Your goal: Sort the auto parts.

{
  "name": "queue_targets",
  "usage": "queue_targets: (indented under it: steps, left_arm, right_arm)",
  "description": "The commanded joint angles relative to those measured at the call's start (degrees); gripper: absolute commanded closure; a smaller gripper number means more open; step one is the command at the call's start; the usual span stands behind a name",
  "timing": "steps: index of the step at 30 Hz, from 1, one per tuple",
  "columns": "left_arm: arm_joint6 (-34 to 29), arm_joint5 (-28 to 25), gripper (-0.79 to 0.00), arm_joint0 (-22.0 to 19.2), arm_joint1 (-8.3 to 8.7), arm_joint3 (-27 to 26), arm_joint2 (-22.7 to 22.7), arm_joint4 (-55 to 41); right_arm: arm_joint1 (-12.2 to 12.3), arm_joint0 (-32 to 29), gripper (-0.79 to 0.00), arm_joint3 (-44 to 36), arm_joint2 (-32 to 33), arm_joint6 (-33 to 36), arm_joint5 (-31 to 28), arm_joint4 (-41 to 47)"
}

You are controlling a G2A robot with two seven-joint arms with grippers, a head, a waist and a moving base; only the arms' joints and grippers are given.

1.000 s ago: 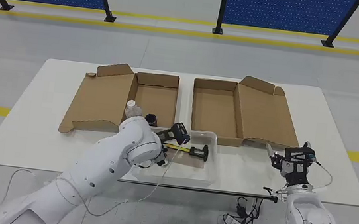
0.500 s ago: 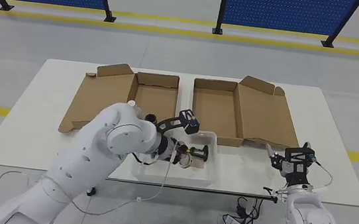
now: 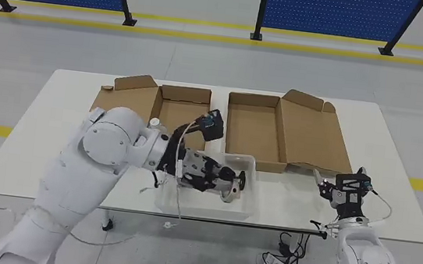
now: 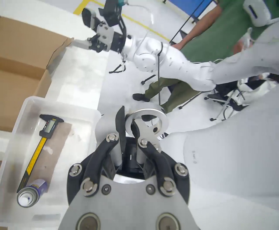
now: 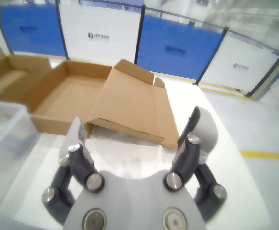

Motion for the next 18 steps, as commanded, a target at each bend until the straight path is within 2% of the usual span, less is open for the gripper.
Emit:
queue_targets:
  steps: [1, 6, 18]
  left_arm:
    - [0.37, -0.31, 0.0, -0.18, 0.32, 0.1, -1.06, -3.14]
    - [1.33, -1.27, 0.0, -0.45, 1.1, 0.03, -1.98, -8.76]
    - [2.22, -2.17, 0.0, -2.6, 3.41, -0.3, 1.23, -8.88]
  right_arm:
    - [0.0, 0.0, -0.785, 0.0, 0.0, 0.0, 0.0, 0.0]
    - [0.0, 0.0, -0.785, 0.0, 0.0, 0.0, 0.0, 0.0]
    - [0.0, 0.0, -0.785, 0.0, 0.0, 0.0, 0.0, 0.0]
